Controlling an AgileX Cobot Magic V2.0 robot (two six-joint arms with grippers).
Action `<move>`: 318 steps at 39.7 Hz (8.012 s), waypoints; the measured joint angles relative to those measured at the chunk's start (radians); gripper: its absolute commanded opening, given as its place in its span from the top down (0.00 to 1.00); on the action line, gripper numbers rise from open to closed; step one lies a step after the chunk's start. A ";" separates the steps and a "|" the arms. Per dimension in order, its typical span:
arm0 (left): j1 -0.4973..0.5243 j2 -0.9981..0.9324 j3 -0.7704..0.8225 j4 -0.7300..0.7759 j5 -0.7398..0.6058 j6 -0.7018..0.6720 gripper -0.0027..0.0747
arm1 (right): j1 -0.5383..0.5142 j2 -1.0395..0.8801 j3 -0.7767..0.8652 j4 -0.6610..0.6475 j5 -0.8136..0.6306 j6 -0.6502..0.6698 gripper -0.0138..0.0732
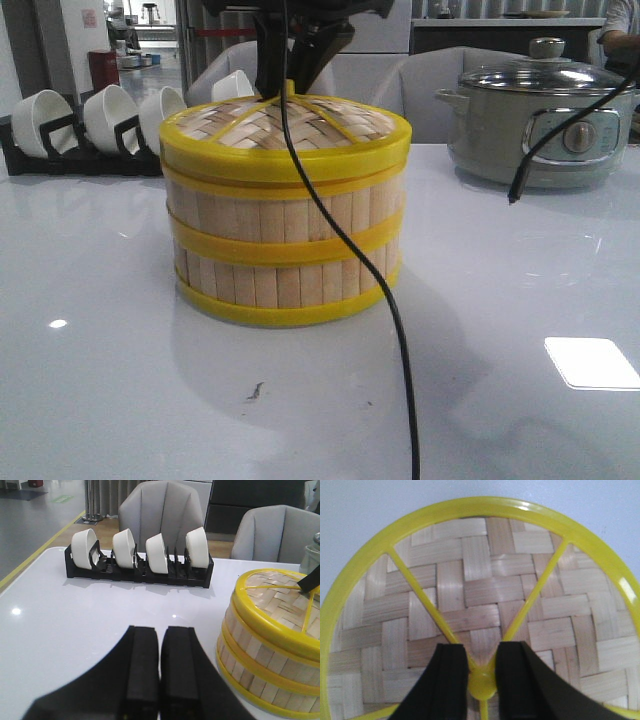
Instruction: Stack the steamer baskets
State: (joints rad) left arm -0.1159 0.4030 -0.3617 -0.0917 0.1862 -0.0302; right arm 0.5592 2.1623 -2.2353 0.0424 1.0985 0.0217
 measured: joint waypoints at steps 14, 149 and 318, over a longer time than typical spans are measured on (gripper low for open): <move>0.000 0.000 0.000 0.000 0.000 0.000 0.84 | 0.000 0.000 0.000 0.014 -0.035 0.000 0.37; 0.000 0.000 0.000 0.000 0.000 0.000 0.84 | -0.609 -2.000 2.093 -0.011 -1.123 0.000 0.76; 0.018 -0.406 0.369 0.119 -0.136 0.000 0.84 | -0.609 -2.173 2.265 -0.028 -1.013 0.000 0.76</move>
State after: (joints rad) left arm -0.0978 -0.0035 0.0075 0.0269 0.0497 -0.0302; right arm -0.0499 -0.0108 0.0300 0.0141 0.0858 0.0217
